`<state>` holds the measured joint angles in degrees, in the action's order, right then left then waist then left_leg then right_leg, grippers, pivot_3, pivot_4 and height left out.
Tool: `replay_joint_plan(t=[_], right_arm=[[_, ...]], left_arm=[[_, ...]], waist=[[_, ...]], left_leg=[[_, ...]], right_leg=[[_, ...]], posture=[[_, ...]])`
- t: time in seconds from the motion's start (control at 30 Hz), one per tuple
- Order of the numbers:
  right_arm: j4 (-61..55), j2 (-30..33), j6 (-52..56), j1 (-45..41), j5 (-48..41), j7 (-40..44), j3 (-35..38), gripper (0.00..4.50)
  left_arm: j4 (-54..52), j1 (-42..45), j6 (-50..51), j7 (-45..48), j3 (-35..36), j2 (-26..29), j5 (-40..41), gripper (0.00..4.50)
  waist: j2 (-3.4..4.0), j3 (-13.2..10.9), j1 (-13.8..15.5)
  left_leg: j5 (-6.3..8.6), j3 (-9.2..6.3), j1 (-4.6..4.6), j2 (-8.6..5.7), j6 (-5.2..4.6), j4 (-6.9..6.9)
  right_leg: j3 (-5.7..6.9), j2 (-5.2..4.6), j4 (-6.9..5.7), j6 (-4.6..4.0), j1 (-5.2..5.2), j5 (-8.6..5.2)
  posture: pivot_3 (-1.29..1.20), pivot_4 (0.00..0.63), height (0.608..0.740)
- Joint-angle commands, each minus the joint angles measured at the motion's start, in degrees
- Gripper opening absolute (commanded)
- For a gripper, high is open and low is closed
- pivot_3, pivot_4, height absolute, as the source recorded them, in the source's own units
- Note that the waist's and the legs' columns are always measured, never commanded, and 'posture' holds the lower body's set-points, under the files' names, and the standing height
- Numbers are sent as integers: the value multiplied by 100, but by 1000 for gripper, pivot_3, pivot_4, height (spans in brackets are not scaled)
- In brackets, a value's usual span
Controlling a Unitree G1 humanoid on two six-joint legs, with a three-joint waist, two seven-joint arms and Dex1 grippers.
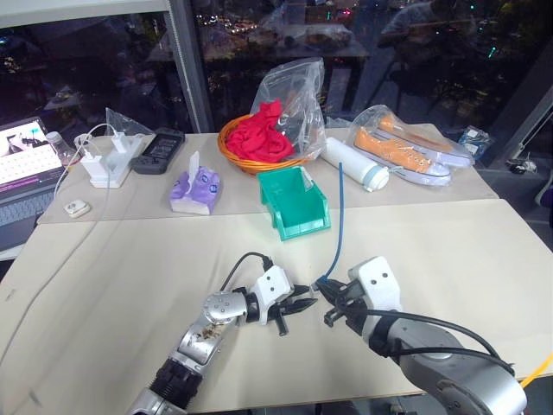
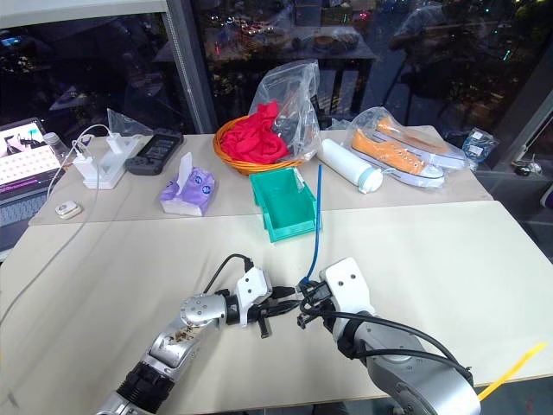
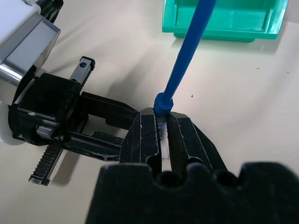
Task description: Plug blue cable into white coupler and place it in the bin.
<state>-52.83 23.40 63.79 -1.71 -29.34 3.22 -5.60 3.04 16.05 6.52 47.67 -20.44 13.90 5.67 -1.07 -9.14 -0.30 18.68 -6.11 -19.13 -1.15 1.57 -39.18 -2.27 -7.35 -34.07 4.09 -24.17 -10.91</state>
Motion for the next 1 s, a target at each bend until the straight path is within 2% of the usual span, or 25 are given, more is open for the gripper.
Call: replay_joint_plan(t=[0.03, 0.47, 1.0], right_arm=[[17, 50, 144, -30, 147, -52, 47, 0], [445, 235, 191, -311, 593, 33, -541, 0], [158, 40, 451, -90, 678, -48, -462, 0]], left_arm=[[-140, -32, 50, -13, -54, -1, -10, 606], [-250, -39, 175, -56, -26, 39, 18, 606], [-278, 17, 435, -414, 12, -183, -15, 606]], waist=[[0, 0, -2], [19, 21, -45], [38, 50, -18]], left_leg=[[0, 0, 0, 0, 0, 0], [0, 0, 7, 0, 0, 0], [0, 0, 9, 0, 0, 0]], right_leg=[[0, 0, 0, 0, 0, 0], [0, 0, -2, 0, 5, 0], [0, 0, -1, 1, 11, 0]], posture=[[0, 150, 732], [0, 150, 732], [0, 150, 732]])
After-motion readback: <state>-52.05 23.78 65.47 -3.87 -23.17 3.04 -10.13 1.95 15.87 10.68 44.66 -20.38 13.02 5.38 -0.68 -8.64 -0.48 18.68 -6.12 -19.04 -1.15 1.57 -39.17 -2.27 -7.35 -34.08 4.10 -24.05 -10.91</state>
